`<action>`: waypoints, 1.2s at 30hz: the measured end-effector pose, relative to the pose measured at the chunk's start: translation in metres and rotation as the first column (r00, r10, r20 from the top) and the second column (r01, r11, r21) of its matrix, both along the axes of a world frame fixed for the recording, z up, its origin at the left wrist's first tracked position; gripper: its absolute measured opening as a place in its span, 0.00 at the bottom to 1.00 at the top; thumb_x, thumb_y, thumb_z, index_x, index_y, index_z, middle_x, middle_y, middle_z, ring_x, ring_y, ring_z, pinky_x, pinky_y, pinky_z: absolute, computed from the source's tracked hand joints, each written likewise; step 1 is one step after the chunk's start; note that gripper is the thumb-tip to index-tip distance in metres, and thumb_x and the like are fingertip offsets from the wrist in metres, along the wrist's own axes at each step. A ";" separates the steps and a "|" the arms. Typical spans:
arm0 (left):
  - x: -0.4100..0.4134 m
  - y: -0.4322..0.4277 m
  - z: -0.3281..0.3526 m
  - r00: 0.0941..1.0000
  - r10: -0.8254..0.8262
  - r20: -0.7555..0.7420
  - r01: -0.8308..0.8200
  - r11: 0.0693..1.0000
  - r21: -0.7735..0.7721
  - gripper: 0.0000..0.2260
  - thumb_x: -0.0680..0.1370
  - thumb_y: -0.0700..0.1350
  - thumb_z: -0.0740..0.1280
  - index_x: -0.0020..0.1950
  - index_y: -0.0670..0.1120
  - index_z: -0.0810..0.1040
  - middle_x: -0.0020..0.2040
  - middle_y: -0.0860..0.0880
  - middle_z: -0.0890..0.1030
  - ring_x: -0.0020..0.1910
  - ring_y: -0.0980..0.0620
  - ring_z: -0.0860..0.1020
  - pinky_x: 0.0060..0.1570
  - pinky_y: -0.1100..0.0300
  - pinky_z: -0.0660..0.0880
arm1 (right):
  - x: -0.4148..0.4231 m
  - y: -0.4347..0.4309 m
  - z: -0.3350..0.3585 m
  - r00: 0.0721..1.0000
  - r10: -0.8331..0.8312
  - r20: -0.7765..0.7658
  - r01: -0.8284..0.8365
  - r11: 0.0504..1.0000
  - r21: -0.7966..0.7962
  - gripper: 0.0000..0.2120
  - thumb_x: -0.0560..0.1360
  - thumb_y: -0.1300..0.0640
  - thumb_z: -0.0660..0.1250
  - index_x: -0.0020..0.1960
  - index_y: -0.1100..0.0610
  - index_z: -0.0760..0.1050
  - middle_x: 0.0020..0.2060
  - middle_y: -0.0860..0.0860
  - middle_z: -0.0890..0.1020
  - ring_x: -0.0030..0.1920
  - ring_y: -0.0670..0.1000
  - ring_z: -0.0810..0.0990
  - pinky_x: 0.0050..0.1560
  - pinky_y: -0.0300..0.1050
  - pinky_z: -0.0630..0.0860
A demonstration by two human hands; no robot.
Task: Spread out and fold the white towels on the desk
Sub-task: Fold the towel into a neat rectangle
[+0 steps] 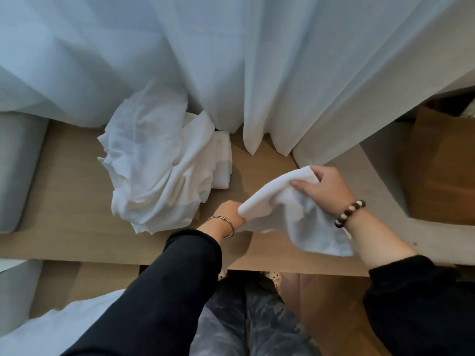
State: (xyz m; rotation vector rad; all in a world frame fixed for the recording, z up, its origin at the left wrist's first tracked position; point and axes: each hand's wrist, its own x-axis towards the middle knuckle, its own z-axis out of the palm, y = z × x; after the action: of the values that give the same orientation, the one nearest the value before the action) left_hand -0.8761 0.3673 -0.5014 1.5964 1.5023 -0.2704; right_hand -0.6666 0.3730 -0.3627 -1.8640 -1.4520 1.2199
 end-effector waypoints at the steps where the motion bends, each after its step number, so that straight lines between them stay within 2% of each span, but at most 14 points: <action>1: -0.011 -0.002 -0.005 0.999 0.042 0.008 -0.042 0.999 -0.036 0.02 0.72 0.44 0.68 0.43 0.47 0.77 0.40 0.49 0.76 0.40 0.48 0.74 0.39 0.60 0.68 | 0.001 0.002 -0.003 0.998 -0.037 -0.052 0.037 0.999 -0.014 0.06 0.72 0.61 0.72 0.37 0.53 0.79 0.30 0.44 0.81 0.31 0.37 0.76 0.32 0.30 0.71; 5: -0.041 0.000 -0.020 0.998 0.058 -0.005 -0.058 0.982 -0.180 0.09 0.71 0.47 0.72 0.48 0.45 0.79 0.43 0.49 0.76 0.45 0.47 0.76 0.42 0.60 0.68 | 0.012 0.011 -0.032 0.976 -0.179 -0.121 0.163 0.978 -0.133 0.06 0.73 0.59 0.71 0.38 0.52 0.78 0.31 0.42 0.81 0.29 0.37 0.78 0.29 0.30 0.72; 8: -0.054 0.011 -0.033 0.997 0.077 -0.004 -0.074 0.944 -0.321 0.12 0.71 0.48 0.73 0.50 0.44 0.80 0.47 0.46 0.78 0.49 0.45 0.78 0.44 0.60 0.71 | 0.030 0.020 -0.075 0.976 -0.218 0.022 0.217 0.953 -0.209 0.06 0.73 0.54 0.71 0.39 0.53 0.78 0.34 0.46 0.80 0.33 0.43 0.78 0.29 0.36 0.70; 9: -0.057 0.016 -0.040 0.997 0.073 -0.015 -0.074 0.950 -0.304 0.12 0.71 0.48 0.72 0.52 0.45 0.79 0.50 0.46 0.79 0.50 0.46 0.78 0.45 0.61 0.71 | 0.034 0.023 -0.094 0.971 -0.220 0.092 0.235 0.946 -0.223 0.06 0.73 0.53 0.70 0.41 0.54 0.78 0.36 0.47 0.80 0.37 0.45 0.78 0.31 0.37 0.69; 11: -0.058 0.025 -0.061 0.993 -0.003 -0.121 -0.012 0.993 -0.117 0.17 0.74 0.46 0.68 0.62 0.46 0.74 0.59 0.44 0.77 0.56 0.44 0.76 0.51 0.59 0.71 | 0.039 0.028 -0.136 0.944 -0.229 0.236 0.282 0.933 -0.223 0.10 0.74 0.52 0.69 0.51 0.57 0.77 0.45 0.50 0.81 0.47 0.52 0.79 0.40 0.39 0.71; 14: -0.041 0.016 -0.105 0.977 -0.044 -0.207 0.085 0.977 0.193 0.29 0.75 0.37 0.60 0.74 0.50 0.60 0.70 0.44 0.67 0.66 0.43 0.68 0.64 0.51 0.67 | 0.030 0.020 -0.203 0.923 -0.116 0.366 0.216 0.945 -0.245 0.26 0.77 0.54 0.66 0.71 0.59 0.63 0.66 0.57 0.71 0.65 0.58 0.70 0.63 0.50 0.69; 16: -0.022 -0.002 -0.138 0.956 -0.177 -0.233 0.229 0.949 0.218 0.30 0.76 0.38 0.59 0.77 0.49 0.53 0.76 0.44 0.56 0.74 0.44 0.56 0.71 0.50 0.57 | 0.016 0.006 -0.247 0.886 0.085 0.457 0.054 0.957 -0.284 0.29 0.78 0.53 0.62 0.75 0.58 0.55 0.73 0.58 0.62 0.71 0.58 0.61 0.70 0.51 0.60; 18: -0.010 -0.021 -0.171 0.922 -0.262 -0.286 0.324 0.926 0.193 0.29 0.80 0.44 0.55 0.77 0.52 0.46 0.78 0.46 0.45 0.76 0.46 0.44 0.73 0.45 0.46 | 0.003 -0.011 -0.288 0.816 0.273 0.509 -0.085 0.928 -0.362 0.30 0.80 0.50 0.57 0.77 0.55 0.48 0.76 0.56 0.51 0.75 0.56 0.51 0.74 0.52 0.51; 23: -0.006 -0.047 -0.232 0.899 -0.250 -0.360 0.363 0.885 0.292 0.28 0.80 0.57 0.47 0.77 0.54 0.39 0.72 0.47 0.25 0.72 0.44 0.27 0.66 0.38 0.30 | -0.011 -0.037 -0.353 0.669 0.415 0.616 -0.161 0.891 -0.425 0.30 0.80 0.43 0.47 0.76 0.46 0.35 0.76 0.52 0.35 0.76 0.54 0.36 0.73 0.58 0.39; 24: -0.004 -0.050 -0.239 0.906 -0.218 -0.361 0.345 0.877 0.334 0.28 0.79 0.57 0.46 0.77 0.53 0.42 0.73 0.46 0.27 0.72 0.44 0.28 0.66 0.38 0.30 | -0.009 -0.039 -0.361 0.644 0.408 0.647 -0.169 0.901 -0.400 0.30 0.80 0.42 0.46 0.76 0.45 0.33 0.76 0.52 0.34 0.75 0.54 0.34 0.73 0.59 0.38; 28: 0.018 -0.055 -0.247 0.938 -0.088 -0.335 0.243 0.857 0.455 0.29 0.76 0.57 0.49 0.77 0.51 0.55 0.76 0.45 0.45 0.76 0.43 0.43 0.68 0.35 0.44 | 0.006 -0.038 -0.381 0.580 0.367 0.727 -0.193 0.929 -0.314 0.31 0.78 0.41 0.44 0.75 0.44 0.32 0.76 0.52 0.35 0.75 0.54 0.34 0.72 0.59 0.35; 30: 0.025 -0.055 -0.249 0.938 -0.076 -0.337 0.227 0.870 0.437 0.30 0.76 0.57 0.49 0.77 0.51 0.52 0.76 0.45 0.43 0.76 0.43 0.41 0.68 0.35 0.42 | 0.011 -0.036 -0.384 0.551 0.369 0.748 -0.195 0.929 -0.315 0.32 0.78 0.40 0.44 0.75 0.45 0.32 0.76 0.52 0.36 0.75 0.54 0.35 0.72 0.59 0.37; 34: 0.022 -0.052 -0.243 0.926 -0.137 -0.351 0.263 0.903 0.339 0.29 0.77 0.57 0.45 0.77 0.52 0.41 0.72 0.47 0.26 0.71 0.45 0.27 0.65 0.39 0.29 | 0.004 -0.033 -0.375 0.555 0.403 0.727 -0.178 0.912 -0.370 0.32 0.78 0.42 0.45 0.76 0.48 0.32 0.76 0.54 0.35 0.75 0.56 0.35 0.73 0.58 0.38; 36: 0.018 -0.048 -0.232 0.921 -0.183 -0.345 0.286 0.916 0.280 0.29 0.79 0.56 0.49 0.77 0.53 0.41 0.73 0.47 0.27 0.72 0.45 0.28 0.67 0.38 0.32 | 0.003 -0.032 -0.363 0.583 0.432 0.689 -0.192 0.896 -0.400 0.32 0.79 0.43 0.48 0.77 0.50 0.36 0.76 0.54 0.36 0.76 0.55 0.36 0.73 0.57 0.39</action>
State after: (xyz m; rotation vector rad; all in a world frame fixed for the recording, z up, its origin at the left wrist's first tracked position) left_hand -0.8581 0.3195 -0.7331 2.0869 1.6533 -0.4485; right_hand -0.6640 0.3410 -0.7255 -2.6015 -2.2374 0.7988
